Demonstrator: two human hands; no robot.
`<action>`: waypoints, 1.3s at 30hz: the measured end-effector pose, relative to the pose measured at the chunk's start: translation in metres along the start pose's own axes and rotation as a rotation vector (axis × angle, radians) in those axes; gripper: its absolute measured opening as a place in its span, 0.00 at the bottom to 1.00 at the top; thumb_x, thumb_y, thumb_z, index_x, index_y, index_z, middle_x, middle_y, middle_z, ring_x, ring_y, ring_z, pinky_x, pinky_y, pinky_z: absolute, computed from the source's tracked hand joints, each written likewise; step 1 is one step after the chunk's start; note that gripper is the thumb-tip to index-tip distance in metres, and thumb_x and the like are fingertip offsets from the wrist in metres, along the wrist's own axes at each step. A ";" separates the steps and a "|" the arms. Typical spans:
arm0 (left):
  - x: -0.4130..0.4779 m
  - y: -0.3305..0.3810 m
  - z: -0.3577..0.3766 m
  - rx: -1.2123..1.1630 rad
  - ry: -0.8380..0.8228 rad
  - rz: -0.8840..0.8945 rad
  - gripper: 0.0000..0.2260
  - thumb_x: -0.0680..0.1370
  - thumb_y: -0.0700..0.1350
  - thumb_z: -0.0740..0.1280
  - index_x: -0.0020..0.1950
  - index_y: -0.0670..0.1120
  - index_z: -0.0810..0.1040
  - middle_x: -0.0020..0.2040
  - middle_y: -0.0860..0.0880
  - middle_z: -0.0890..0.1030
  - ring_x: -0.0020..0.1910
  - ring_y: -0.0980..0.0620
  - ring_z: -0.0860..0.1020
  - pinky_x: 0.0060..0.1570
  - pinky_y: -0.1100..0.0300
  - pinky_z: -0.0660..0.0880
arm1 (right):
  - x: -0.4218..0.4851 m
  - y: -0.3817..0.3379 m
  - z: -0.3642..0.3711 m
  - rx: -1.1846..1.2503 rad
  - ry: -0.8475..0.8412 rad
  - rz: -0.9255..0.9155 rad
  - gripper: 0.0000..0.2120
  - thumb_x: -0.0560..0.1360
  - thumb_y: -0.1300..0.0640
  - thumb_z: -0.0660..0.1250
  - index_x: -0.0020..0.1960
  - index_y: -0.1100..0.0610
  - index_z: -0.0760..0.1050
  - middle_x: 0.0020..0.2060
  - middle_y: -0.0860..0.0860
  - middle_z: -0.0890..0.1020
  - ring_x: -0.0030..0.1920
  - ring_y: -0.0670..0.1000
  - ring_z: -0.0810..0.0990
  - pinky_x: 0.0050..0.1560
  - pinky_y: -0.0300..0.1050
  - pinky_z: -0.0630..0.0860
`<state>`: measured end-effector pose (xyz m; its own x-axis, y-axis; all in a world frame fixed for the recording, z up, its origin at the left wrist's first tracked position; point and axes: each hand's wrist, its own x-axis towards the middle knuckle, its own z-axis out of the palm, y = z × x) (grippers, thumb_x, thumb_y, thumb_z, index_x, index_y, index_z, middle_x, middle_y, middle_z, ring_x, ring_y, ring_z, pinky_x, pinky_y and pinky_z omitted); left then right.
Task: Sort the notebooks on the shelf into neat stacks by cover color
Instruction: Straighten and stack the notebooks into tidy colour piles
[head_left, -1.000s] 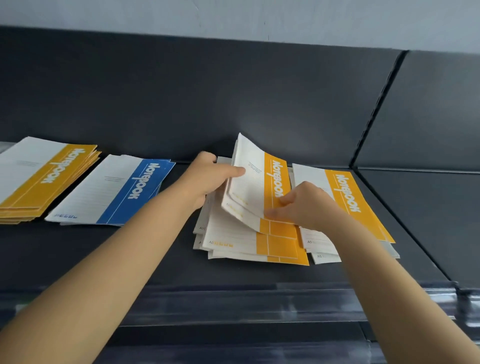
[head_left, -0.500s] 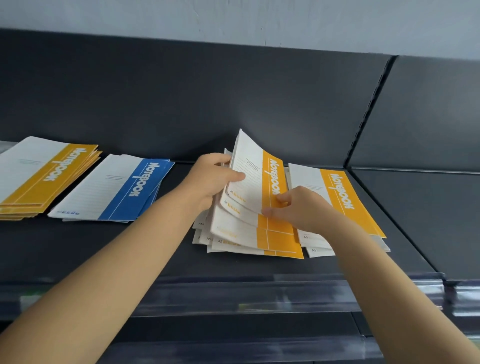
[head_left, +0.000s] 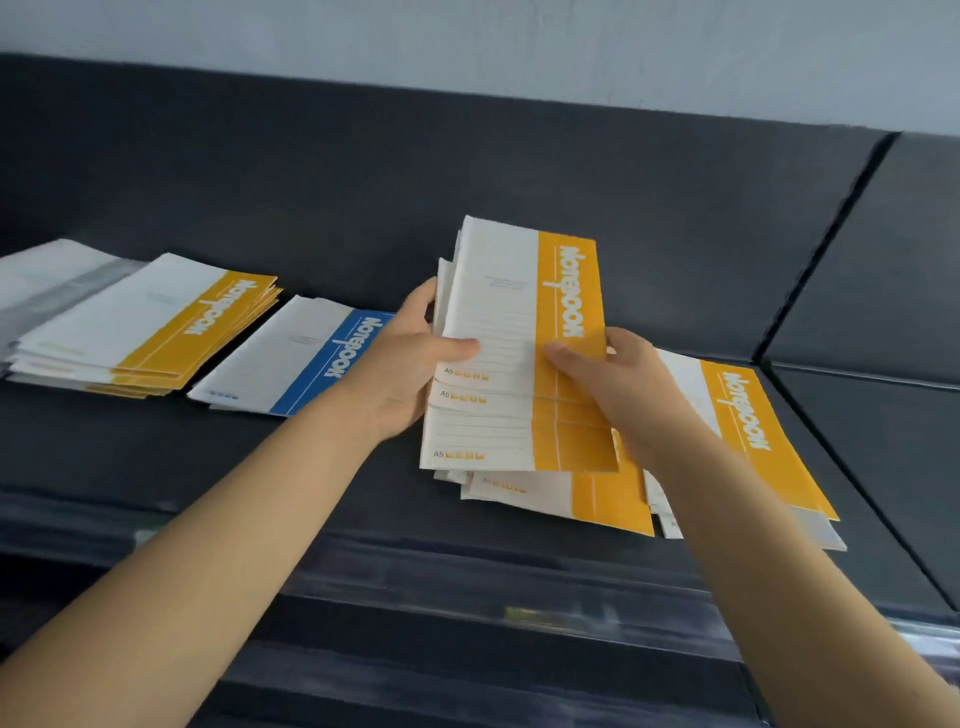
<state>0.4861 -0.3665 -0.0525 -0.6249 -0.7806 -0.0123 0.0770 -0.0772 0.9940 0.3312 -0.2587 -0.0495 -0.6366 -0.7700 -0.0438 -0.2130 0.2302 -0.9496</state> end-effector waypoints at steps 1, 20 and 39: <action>-0.004 0.001 -0.009 0.022 -0.025 0.043 0.35 0.75 0.28 0.65 0.75 0.56 0.62 0.61 0.47 0.80 0.58 0.47 0.81 0.53 0.47 0.80 | -0.001 -0.003 0.009 0.044 0.001 -0.018 0.24 0.72 0.47 0.72 0.64 0.51 0.70 0.55 0.46 0.80 0.51 0.50 0.80 0.48 0.49 0.78; -0.047 0.018 -0.182 0.186 -0.007 0.403 0.20 0.66 0.43 0.74 0.56 0.52 0.76 0.51 0.53 0.84 0.53 0.53 0.82 0.49 0.58 0.80 | -0.053 -0.053 0.195 0.312 0.118 -0.405 0.21 0.66 0.62 0.77 0.54 0.52 0.71 0.49 0.48 0.83 0.49 0.47 0.83 0.50 0.48 0.80; -0.031 0.026 -0.242 0.377 0.269 0.135 0.10 0.83 0.46 0.59 0.60 0.48 0.77 0.54 0.52 0.82 0.52 0.53 0.80 0.50 0.57 0.77 | -0.026 -0.077 0.253 0.080 0.078 -0.134 0.09 0.76 0.48 0.67 0.55 0.48 0.77 0.49 0.44 0.82 0.47 0.48 0.81 0.47 0.50 0.78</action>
<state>0.6955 -0.4944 -0.0527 -0.4017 -0.9048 0.1412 -0.1747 0.2271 0.9581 0.5518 -0.4072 -0.0543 -0.6626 -0.7415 0.1058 -0.2417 0.0780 -0.9672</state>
